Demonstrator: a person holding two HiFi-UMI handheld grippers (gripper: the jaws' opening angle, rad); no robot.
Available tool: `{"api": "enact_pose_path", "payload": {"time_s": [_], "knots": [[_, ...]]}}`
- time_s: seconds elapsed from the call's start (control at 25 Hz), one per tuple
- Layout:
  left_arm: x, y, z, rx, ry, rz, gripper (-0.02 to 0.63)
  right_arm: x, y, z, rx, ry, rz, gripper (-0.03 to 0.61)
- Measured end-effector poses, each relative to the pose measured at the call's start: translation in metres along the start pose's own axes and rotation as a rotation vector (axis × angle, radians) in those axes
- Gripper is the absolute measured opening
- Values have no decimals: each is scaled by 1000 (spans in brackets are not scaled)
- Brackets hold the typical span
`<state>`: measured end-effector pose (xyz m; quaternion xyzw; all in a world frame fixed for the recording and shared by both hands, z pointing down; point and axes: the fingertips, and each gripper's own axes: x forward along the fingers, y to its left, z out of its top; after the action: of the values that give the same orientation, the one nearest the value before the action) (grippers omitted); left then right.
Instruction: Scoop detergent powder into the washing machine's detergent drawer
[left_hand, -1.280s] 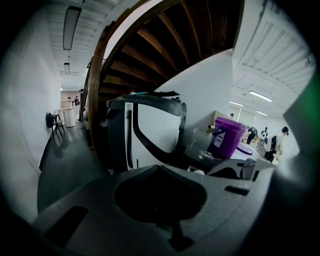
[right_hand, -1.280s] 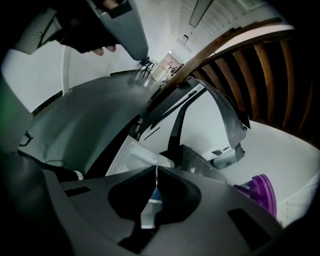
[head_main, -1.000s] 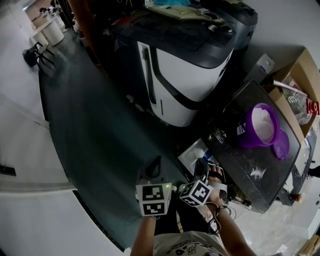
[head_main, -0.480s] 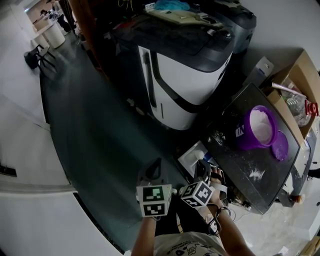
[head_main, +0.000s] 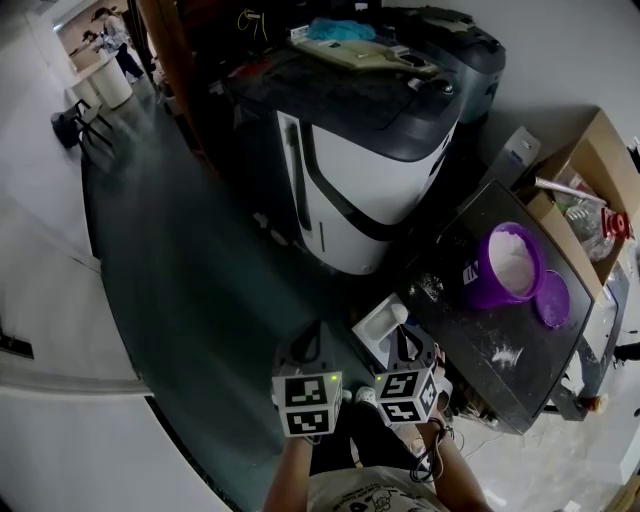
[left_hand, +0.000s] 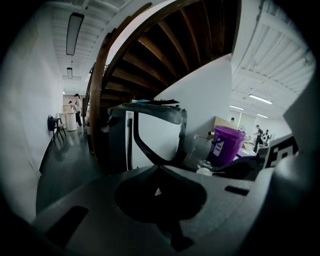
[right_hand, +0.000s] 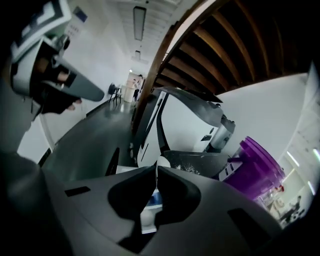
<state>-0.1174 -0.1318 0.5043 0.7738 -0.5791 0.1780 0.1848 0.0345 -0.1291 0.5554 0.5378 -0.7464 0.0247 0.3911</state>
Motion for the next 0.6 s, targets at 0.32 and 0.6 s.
{"api": "enact_pose_path", "payload": {"time_s": [0.32, 0.6], "knots": [[-8, -12, 24, 10, -51, -17, 2, -39, -29, 43, 230, -140, -17, 21], [-19, -24, 59, 44, -129, -31, 2, -71, -57, 79, 289, -258, -62, 21]]}}
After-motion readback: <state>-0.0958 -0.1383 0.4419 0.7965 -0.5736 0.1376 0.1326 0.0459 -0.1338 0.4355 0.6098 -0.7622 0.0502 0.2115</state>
